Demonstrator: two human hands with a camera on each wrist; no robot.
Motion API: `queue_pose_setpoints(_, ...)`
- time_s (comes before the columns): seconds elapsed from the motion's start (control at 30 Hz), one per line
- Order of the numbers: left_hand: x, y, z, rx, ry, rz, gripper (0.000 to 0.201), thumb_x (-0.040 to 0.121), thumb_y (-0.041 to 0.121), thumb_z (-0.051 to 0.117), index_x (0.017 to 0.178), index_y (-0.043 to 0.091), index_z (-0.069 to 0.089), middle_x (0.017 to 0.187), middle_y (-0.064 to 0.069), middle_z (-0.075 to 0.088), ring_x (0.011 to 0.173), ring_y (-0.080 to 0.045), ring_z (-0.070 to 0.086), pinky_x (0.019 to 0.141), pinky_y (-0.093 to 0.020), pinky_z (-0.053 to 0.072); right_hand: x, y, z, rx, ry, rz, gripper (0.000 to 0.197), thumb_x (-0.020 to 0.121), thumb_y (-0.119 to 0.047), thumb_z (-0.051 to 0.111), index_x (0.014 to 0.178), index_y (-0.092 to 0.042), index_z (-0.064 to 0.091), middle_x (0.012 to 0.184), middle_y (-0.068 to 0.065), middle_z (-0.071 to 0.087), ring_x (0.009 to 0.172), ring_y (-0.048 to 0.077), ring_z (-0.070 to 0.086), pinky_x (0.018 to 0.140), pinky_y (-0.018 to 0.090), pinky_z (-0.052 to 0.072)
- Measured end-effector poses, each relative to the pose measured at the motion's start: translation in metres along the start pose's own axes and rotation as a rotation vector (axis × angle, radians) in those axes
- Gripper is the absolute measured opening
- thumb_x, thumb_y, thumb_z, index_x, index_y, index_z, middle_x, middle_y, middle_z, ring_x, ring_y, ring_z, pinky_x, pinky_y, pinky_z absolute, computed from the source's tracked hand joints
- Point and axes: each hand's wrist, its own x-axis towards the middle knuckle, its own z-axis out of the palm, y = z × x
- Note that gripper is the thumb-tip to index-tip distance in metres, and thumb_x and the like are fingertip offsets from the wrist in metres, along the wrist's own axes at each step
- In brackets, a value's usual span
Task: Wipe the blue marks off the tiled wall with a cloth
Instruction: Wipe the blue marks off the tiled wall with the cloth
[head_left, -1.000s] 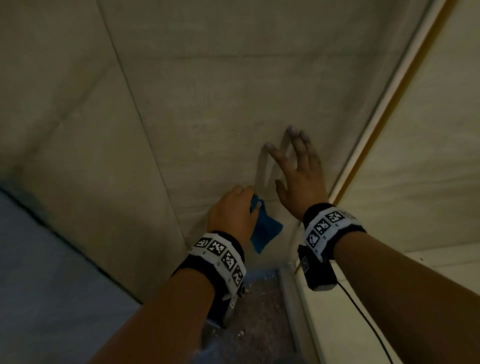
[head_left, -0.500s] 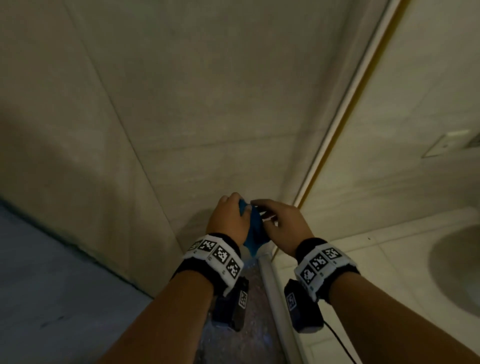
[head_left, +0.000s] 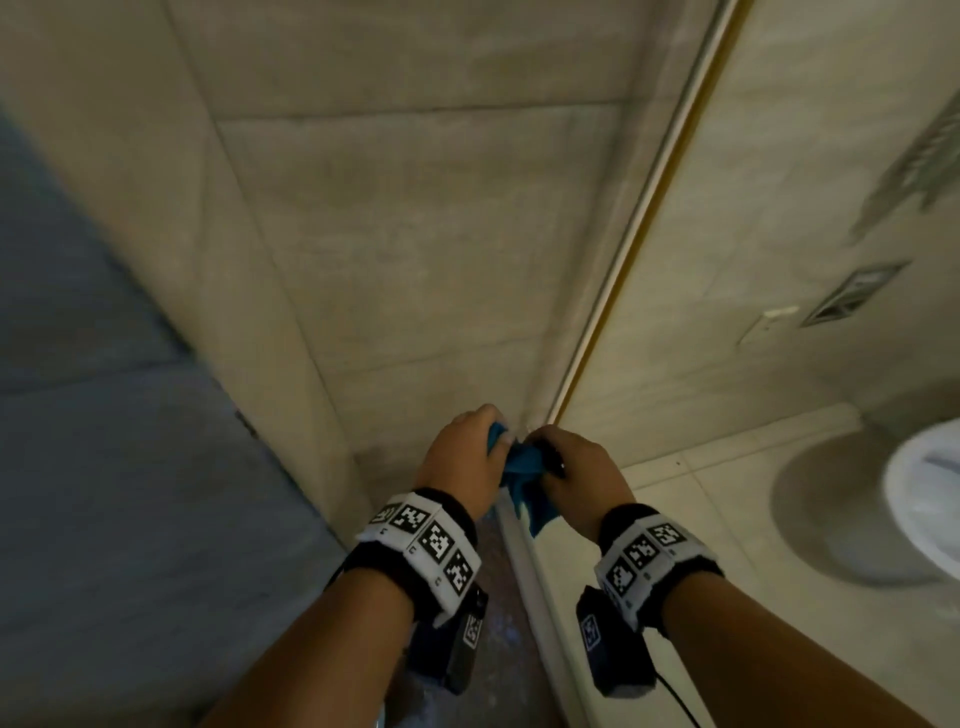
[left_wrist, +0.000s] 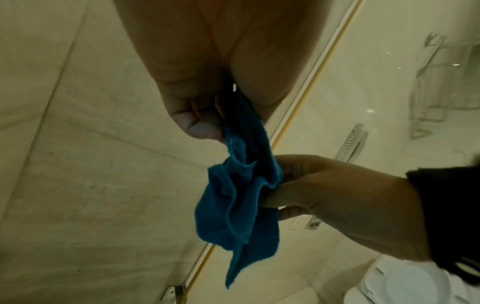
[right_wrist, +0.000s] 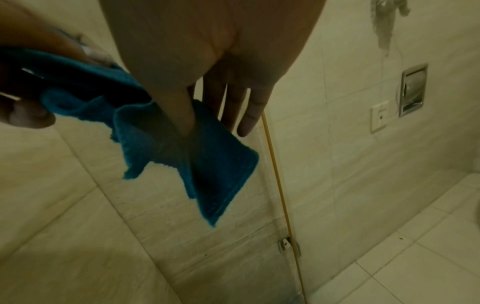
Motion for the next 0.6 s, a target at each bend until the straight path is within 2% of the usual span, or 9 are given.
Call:
queue_pose_setpoints(0.07, -0.018, 0.019, -0.015, -0.004, 0.004, 0.036, 0.014, 0.099, 0.022, 0.047, 0.101, 0.01, 0.055, 0.097, -0.005, 0.056, 0.083, -0.016, 0.049, 0.066, -0.025, 0.032, -0.014, -0.015, -0.013, -0.045, -0.008, 0.007, 0.03, 0.082, 0.002, 0.051, 0.108, -0.011, 0.058, 0.106, 0.008, 0.063, 0.093, 0.023, 0.057, 0.075, 0.03, 0.046)
queue_pose_setpoints(0.2, -0.058, 0.051, -0.041, 0.015, -0.003, 0.053, 0.013, 0.1, 0.02, 0.045, 0.099, 0.009, 0.052, 0.099, -0.008, 0.055, 0.085, -0.021, 0.051, 0.071, -0.03, 0.039, -0.043, -0.044, -0.027, -0.113, -0.075, 0.003, 0.022, 0.083, -0.001, 0.054, 0.103, -0.009, 0.059, 0.105, 0.011, 0.062, 0.095, 0.028, 0.057, 0.075, 0.03, 0.044)
queue_pose_setpoints(0.37, -0.12, 0.077, -0.067, 0.056, 0.035, 0.015, 0.014, 0.101, 0.023, 0.04, 0.098, 0.011, 0.047, 0.086, -0.005, 0.05, 0.074, -0.018, 0.045, 0.063, -0.029, 0.031, -0.095, -0.079, -0.038, -0.13, -0.171, -0.034, 0.029, 0.085, -0.004, 0.053, 0.112, -0.011, 0.058, 0.118, 0.011, 0.057, 0.104, 0.027, 0.055, 0.078, 0.025, 0.04)
queue_pose_setpoints(0.5, -0.167, 0.096, -0.092, 0.081, 0.095, -0.039, 0.014, 0.102, 0.023, 0.039, 0.093, 0.012, 0.041, 0.071, 0.001, 0.04, 0.066, -0.018, 0.04, 0.061, -0.031, 0.029, -0.139, -0.113, -0.044, -0.037, -0.22, -0.118, 0.039, 0.085, -0.008, 0.052, 0.12, -0.024, 0.056, 0.124, -0.003, 0.054, 0.111, 0.017, 0.053, 0.083, 0.022, 0.04)
queue_pose_setpoints(0.6, -0.203, 0.109, -0.115, 0.063, 0.123, -0.044, 0.016, 0.102, 0.023, 0.04, 0.091, 0.011, 0.04, 0.073, -0.001, 0.043, 0.07, -0.02, 0.045, 0.062, -0.032, 0.031, -0.169, -0.147, -0.044, 0.066, -0.313, -0.227, 0.034, 0.082, -0.023, 0.059, 0.115, -0.032, 0.054, 0.117, -0.01, 0.058, 0.107, 0.011, 0.054, 0.085, 0.027, 0.046)
